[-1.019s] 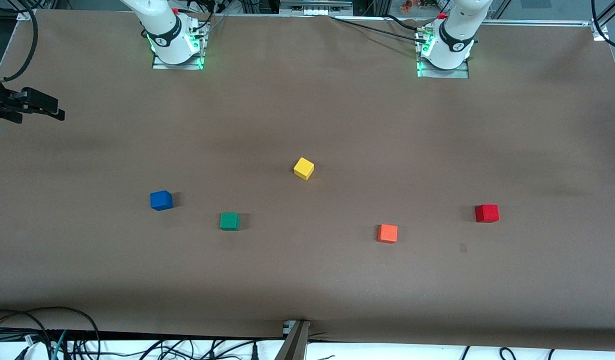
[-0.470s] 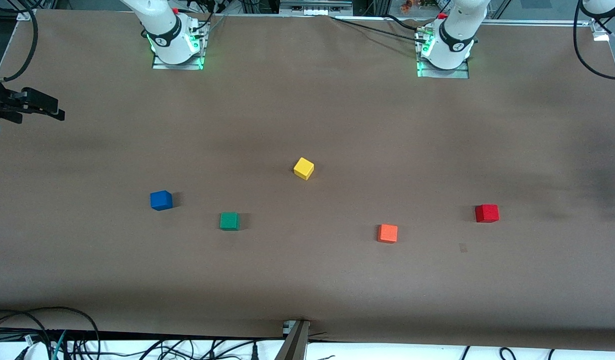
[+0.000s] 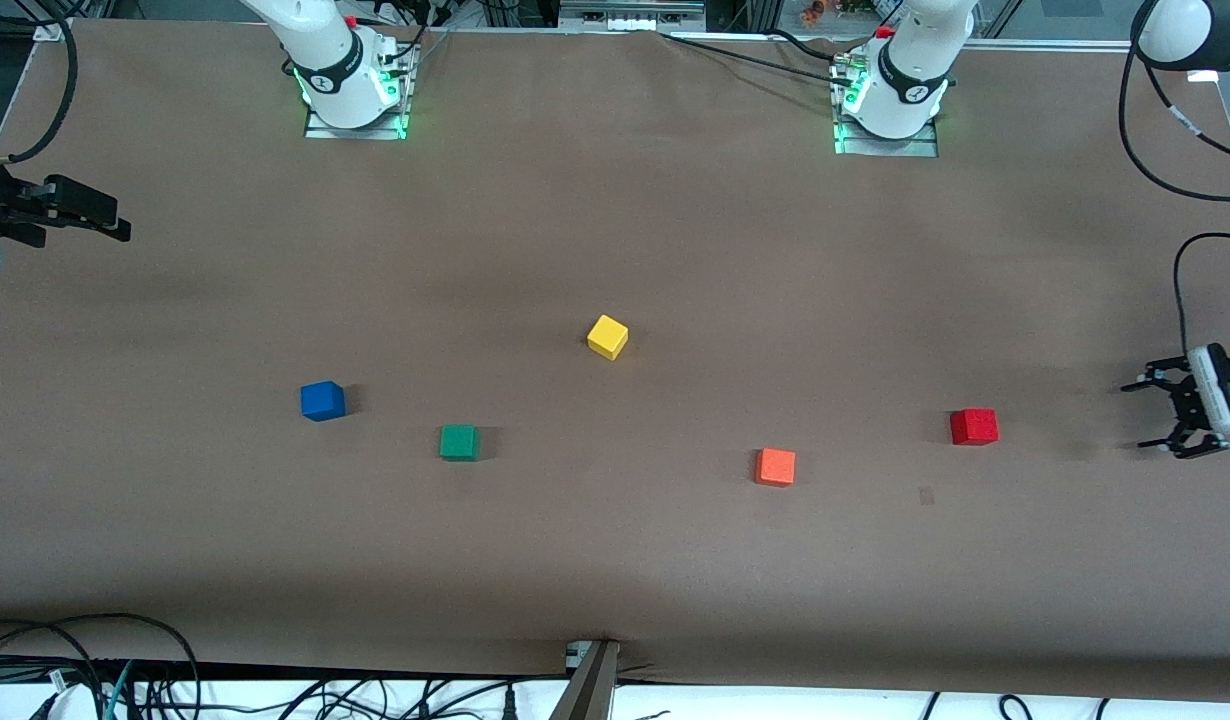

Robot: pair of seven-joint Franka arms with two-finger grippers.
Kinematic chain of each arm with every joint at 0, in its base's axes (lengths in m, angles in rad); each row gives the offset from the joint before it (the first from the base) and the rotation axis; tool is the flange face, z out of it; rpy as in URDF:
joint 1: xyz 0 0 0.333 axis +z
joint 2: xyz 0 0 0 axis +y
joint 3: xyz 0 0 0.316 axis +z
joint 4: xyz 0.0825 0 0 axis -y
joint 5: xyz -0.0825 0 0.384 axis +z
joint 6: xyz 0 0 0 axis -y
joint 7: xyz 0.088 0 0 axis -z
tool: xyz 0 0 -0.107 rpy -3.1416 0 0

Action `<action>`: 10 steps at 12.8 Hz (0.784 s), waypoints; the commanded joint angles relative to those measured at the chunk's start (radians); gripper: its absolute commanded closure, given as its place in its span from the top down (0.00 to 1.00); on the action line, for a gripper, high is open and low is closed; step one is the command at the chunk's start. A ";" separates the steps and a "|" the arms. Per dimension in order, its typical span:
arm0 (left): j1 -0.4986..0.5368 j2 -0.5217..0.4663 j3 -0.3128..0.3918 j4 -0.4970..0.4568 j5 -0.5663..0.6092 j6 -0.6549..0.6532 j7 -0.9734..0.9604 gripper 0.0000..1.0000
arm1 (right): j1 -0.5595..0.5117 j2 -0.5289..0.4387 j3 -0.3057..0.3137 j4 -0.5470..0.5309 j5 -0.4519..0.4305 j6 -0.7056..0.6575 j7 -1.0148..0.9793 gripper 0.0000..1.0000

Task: Pass red block to right arm, stack on blue
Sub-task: 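Move the left gripper down to the red cube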

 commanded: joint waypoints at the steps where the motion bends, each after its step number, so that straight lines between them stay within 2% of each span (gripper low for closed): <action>1: -0.033 0.028 0.010 0.043 -0.110 -0.109 0.020 1.00 | -0.003 0.002 0.001 0.014 0.016 0.000 -0.015 1.00; 5: -0.073 0.143 0.008 0.108 -0.260 -0.245 0.022 1.00 | -0.001 0.003 0.001 0.014 0.016 0.000 -0.015 1.00; 7: -0.088 0.168 0.008 0.143 -0.302 -0.299 0.022 1.00 | -0.001 0.003 0.002 0.014 0.018 0.015 -0.014 1.00; 10: -0.093 0.184 0.008 0.142 -0.367 -0.339 0.022 1.00 | 0.000 0.007 0.005 0.013 0.018 0.019 -0.014 1.00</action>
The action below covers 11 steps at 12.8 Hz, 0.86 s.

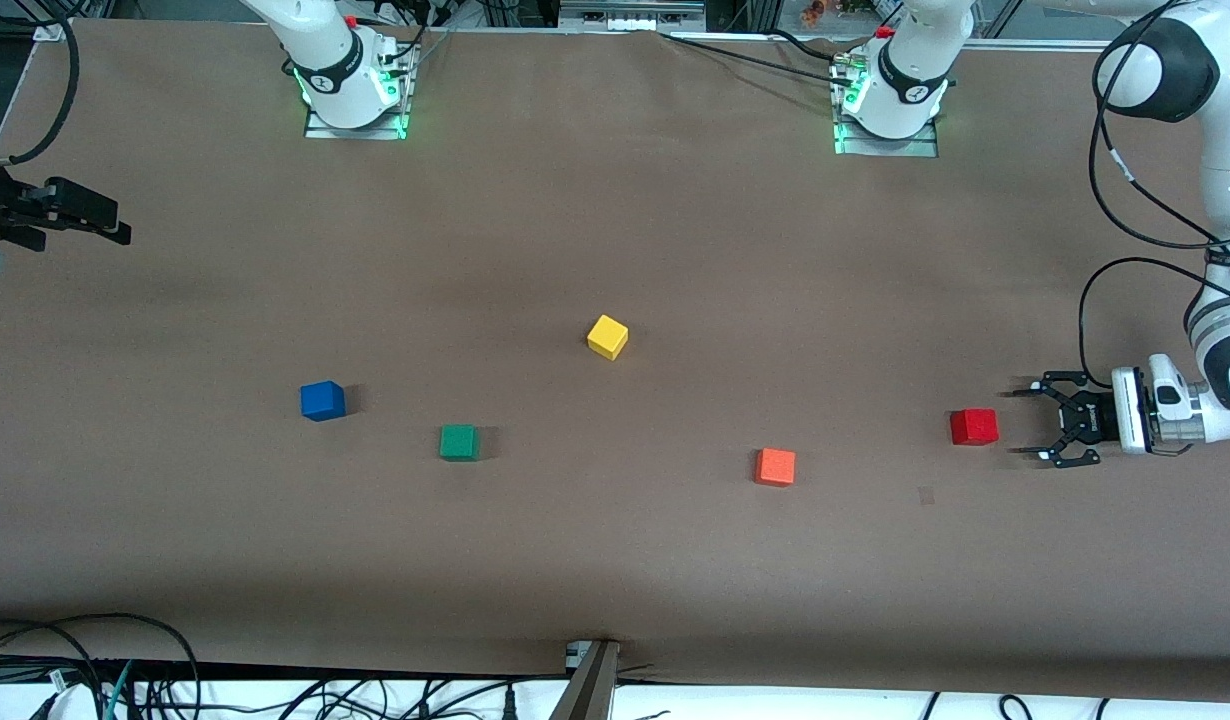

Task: Pass red block to right arm, stack on blue
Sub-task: 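Move the left gripper down to the red cube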

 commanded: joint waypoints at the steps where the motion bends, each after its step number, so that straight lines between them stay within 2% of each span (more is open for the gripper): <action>1: -0.010 0.044 0.009 0.046 -0.075 -0.071 0.015 1.00 | -0.002 0.009 0.001 0.013 0.016 0.002 -0.015 1.00; 6: -0.017 0.070 0.009 0.046 -0.133 -0.081 0.018 1.00 | -0.003 0.009 0.001 0.013 0.021 0.000 -0.015 1.00; 11: -0.016 0.102 -0.025 0.046 -0.156 -0.105 0.063 1.00 | -0.005 0.010 -0.001 0.013 0.023 0.000 -0.015 1.00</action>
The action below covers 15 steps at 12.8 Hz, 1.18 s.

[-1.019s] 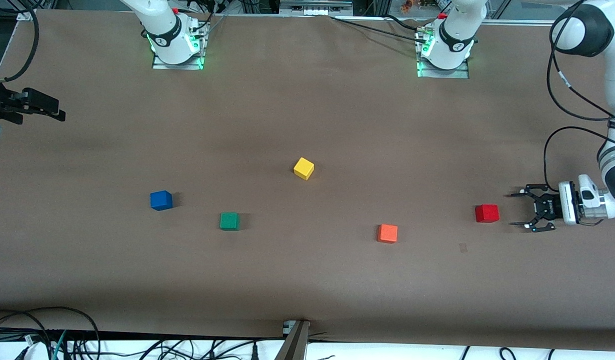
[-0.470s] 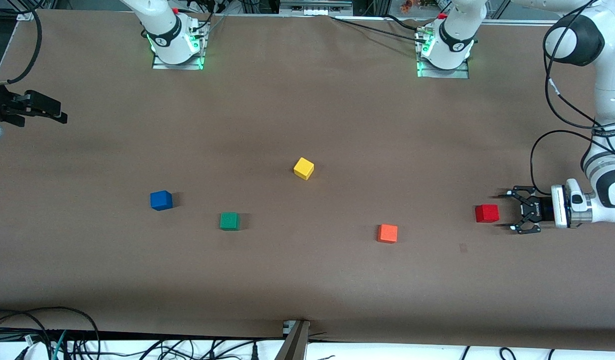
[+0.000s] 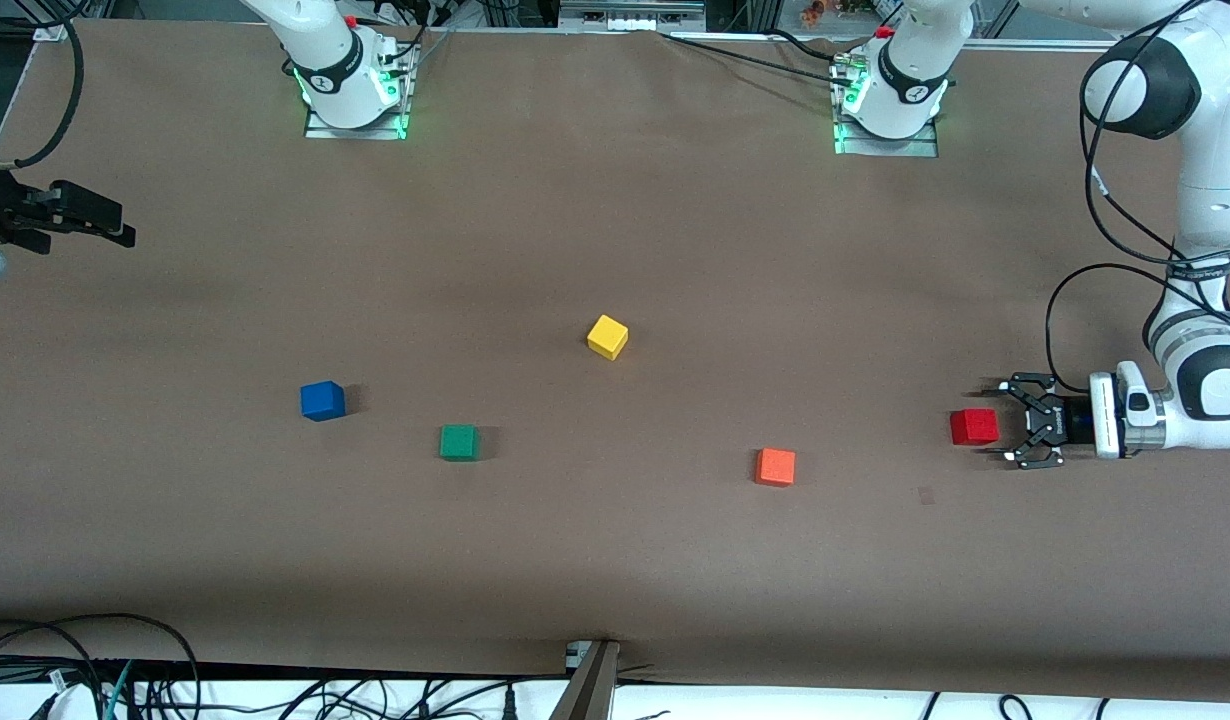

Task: Pass red block to right arm, stack on blue
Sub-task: 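Move the left gripper down to the red cube, then close the left gripper on the red cube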

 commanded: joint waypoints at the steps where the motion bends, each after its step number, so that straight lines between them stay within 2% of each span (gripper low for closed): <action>1: -0.004 0.039 0.000 0.039 -0.046 -0.025 0.052 1.00 | -0.005 0.004 -0.003 0.013 0.018 -0.002 -0.015 1.00; 7: -0.004 0.048 0.000 0.036 -0.057 -0.026 0.056 1.00 | -0.002 0.006 -0.003 0.013 0.017 0.000 -0.018 1.00; 8: -0.005 0.053 0.000 0.032 -0.083 -0.026 0.056 0.77 | -0.002 0.004 -0.001 0.013 0.017 0.000 -0.018 1.00; 9: -0.010 0.054 0.000 0.026 -0.098 -0.026 0.056 0.44 | 0.000 0.004 -0.001 0.013 0.017 0.000 -0.018 1.00; 10: -0.025 0.054 -0.002 0.023 -0.115 -0.026 0.056 0.16 | 0.000 0.006 -0.001 0.013 0.017 -0.002 -0.017 1.00; 11: -0.039 0.054 -0.002 0.019 -0.151 -0.028 0.056 0.00 | -0.002 0.006 -0.001 0.013 0.017 0.000 -0.017 1.00; 13: -0.088 0.054 -0.002 0.004 -0.245 -0.049 0.047 0.00 | 0.000 0.006 0.000 0.013 0.017 0.000 -0.015 1.00; 15: -0.141 0.053 -0.034 -0.010 -0.368 -0.091 0.044 0.00 | 0.000 0.006 0.000 0.013 0.017 0.000 -0.015 1.00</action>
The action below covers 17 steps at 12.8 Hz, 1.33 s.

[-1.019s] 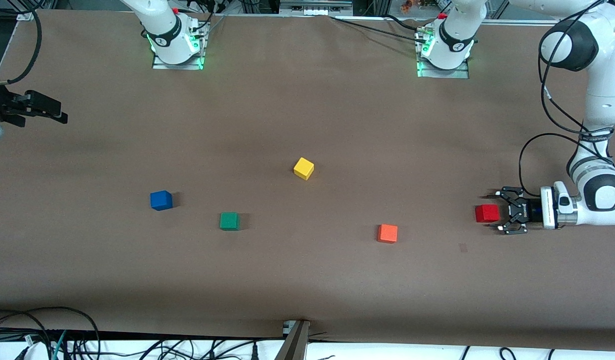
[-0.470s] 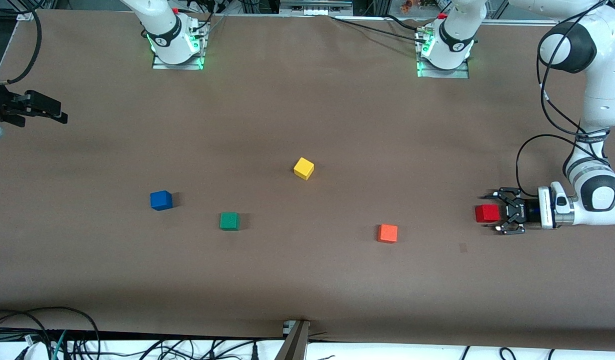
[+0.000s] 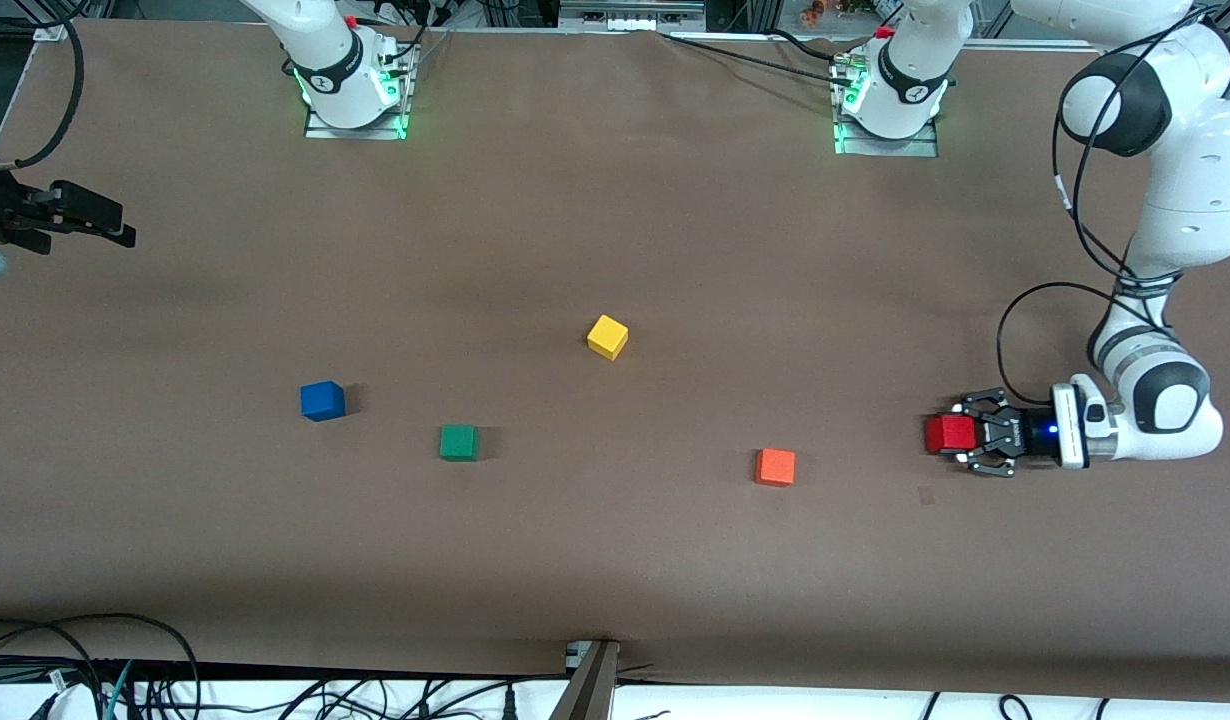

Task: Pass red block to right arm, stack on blue
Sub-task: 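Lift the red cube with the left gripper while the right gripper approaches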

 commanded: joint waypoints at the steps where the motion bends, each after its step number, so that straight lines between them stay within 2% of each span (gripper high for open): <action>1: -0.069 -0.006 -0.053 -0.008 -0.125 -0.042 -0.014 0.00 | 0.001 0.006 0.000 0.013 0.016 0.000 -0.015 1.00; 4: -0.160 -0.012 -0.163 -0.008 -0.212 -0.034 -0.153 0.00 | 0.002 0.012 0.001 0.011 0.016 0.001 -0.013 1.00; 6: -0.256 -0.015 -0.210 -0.011 -0.402 0.010 -0.183 0.00 | 0.002 0.070 0.001 0.011 0.018 -0.005 -0.013 1.00; 9: -0.420 -0.038 -0.239 -0.011 -0.623 0.174 -0.184 0.00 | 0.004 0.111 0.007 0.010 0.033 -0.005 -0.015 1.00; 11: -0.502 -0.046 -0.315 -0.004 -0.796 0.311 -0.184 0.00 | 0.019 0.128 0.012 0.008 0.169 0.000 -0.013 1.00; 12: -0.537 -0.050 -0.352 0.007 -0.838 0.399 -0.183 0.00 | 0.019 0.154 0.012 0.008 0.241 0.001 -0.013 1.00; 14: -0.608 -0.089 -0.379 0.071 -0.842 0.560 -0.184 0.00 | 0.019 0.202 0.012 0.008 0.413 0.001 -0.013 1.00; 17: -0.697 -0.090 -0.383 0.156 -0.848 0.672 -0.186 0.00 | 0.025 0.243 0.012 0.008 0.606 0.015 -0.013 1.00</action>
